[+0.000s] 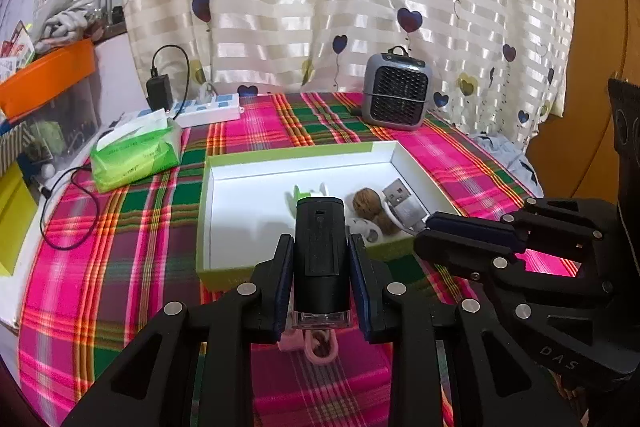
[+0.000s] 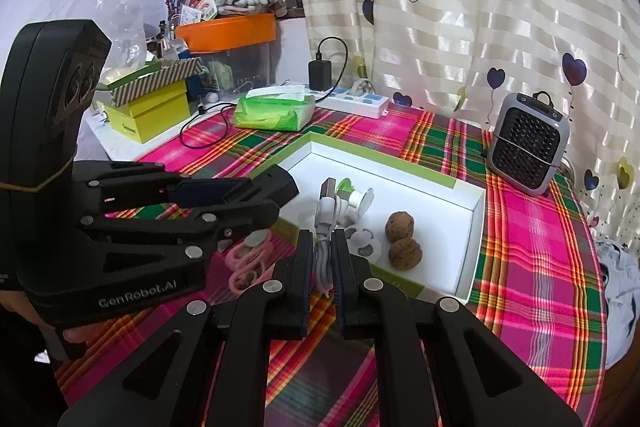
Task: Organize objects
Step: 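Carry USB stick and white cable toward the box with both grippers, then lower black USB stick into box with left gripper while right gripper lowers white cable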
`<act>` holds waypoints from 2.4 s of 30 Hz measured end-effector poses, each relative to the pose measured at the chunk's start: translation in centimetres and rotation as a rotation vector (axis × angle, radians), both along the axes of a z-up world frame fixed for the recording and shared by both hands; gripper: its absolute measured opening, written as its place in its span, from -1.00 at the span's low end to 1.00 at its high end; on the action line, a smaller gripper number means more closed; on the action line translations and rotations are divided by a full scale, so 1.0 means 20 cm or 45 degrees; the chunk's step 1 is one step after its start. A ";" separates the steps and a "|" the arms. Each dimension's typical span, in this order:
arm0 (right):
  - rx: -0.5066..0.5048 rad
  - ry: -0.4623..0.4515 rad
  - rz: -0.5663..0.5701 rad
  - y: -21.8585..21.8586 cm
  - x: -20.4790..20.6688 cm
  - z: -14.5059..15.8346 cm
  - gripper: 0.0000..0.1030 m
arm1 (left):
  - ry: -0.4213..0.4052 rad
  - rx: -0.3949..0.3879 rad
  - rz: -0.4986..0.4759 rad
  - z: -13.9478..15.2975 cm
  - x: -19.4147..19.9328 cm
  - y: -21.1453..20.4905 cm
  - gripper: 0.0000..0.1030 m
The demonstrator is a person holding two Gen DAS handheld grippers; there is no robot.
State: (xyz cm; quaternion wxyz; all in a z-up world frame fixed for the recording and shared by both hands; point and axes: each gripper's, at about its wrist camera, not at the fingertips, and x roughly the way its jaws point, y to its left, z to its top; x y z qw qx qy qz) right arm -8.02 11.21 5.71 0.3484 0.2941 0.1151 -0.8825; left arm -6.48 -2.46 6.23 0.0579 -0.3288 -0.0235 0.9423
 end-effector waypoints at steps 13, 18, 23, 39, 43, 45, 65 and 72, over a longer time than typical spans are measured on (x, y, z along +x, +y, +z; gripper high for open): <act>0.036 -0.032 -0.015 -0.03 -0.17 -0.04 -0.81 | -0.040 0.002 0.021 -0.05 -0.16 -0.07 -0.52; 0.047 -0.064 -0.028 -0.04 -0.25 -0.07 -0.81 | -0.053 -0.006 0.027 -0.07 -0.22 -0.07 -0.52; 0.062 -0.093 -0.045 -0.04 -0.32 -0.11 -0.81 | -0.067 -0.017 0.043 -0.10 -0.29 -0.08 -0.52; 0.104 -0.175 -0.065 -0.11 -0.47 -0.21 -0.81 | -0.119 -0.051 0.072 -0.18 -0.44 -0.07 -0.51; 0.118 -0.196 -0.075 -0.13 -0.49 -0.24 -0.81 | -0.144 -0.058 0.071 -0.20 -0.46 -0.07 -0.51; 0.118 -0.209 -0.076 -0.13 -0.50 -0.25 -0.81 | -0.159 -0.056 0.069 -0.22 -0.47 -0.07 -0.51; 0.113 -0.181 -0.078 -0.14 -0.48 -0.23 -0.54 | -0.144 -0.055 0.035 -0.20 -0.47 -0.05 -0.50; 0.092 -0.161 -0.084 -0.12 -0.43 -0.19 -0.44 | -0.137 -0.028 0.041 -0.18 -0.42 -0.05 -0.50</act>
